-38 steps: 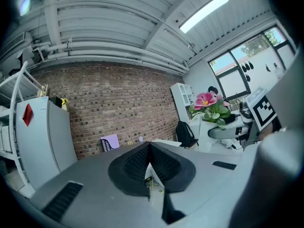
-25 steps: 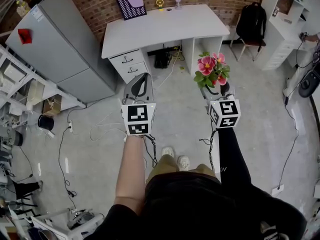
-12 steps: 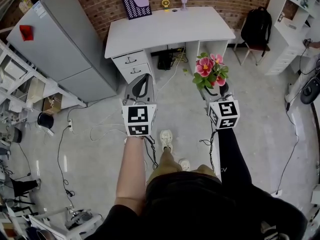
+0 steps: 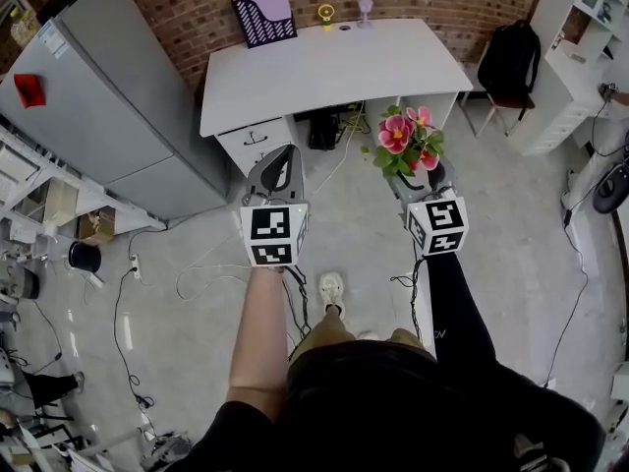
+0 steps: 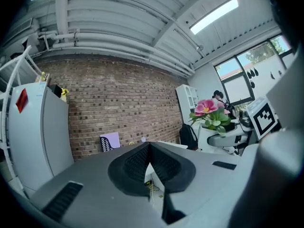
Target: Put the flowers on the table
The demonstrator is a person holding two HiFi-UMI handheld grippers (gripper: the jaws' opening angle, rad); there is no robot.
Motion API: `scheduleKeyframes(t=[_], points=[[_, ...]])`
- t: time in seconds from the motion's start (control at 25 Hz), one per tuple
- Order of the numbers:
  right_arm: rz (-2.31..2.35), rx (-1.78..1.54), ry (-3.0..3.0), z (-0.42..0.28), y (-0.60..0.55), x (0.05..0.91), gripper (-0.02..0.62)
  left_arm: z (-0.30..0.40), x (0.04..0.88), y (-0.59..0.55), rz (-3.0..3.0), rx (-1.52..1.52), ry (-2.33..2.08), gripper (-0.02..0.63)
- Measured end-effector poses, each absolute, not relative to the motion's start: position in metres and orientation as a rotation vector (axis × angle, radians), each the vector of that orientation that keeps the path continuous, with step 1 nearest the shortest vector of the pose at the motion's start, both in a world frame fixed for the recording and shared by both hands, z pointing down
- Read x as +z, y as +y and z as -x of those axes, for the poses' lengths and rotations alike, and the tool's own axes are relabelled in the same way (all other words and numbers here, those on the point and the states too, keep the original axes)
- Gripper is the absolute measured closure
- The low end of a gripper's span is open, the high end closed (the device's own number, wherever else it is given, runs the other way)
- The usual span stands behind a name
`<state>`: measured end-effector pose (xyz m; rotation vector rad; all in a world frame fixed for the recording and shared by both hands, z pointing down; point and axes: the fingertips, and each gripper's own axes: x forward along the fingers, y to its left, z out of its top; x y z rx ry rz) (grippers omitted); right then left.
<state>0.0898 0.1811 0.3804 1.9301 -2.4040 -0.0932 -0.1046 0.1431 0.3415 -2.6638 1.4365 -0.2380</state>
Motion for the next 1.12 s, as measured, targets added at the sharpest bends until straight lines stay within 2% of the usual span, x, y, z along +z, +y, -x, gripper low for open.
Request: scheduleKeyframes(t=[0.72,1.12], points=[[-1.908,-0.087,-2.415,-0.058,-0.018,0.374,0.253,0.13,0.327,-0.056,2.639,-0.211,1.446,0.597],[-1.937,-0.091,-2.4,-0.055,-0.071,0.374,0.253,0.128,0.326,-0.114,2.678,-0.192,1.397,0.597]])
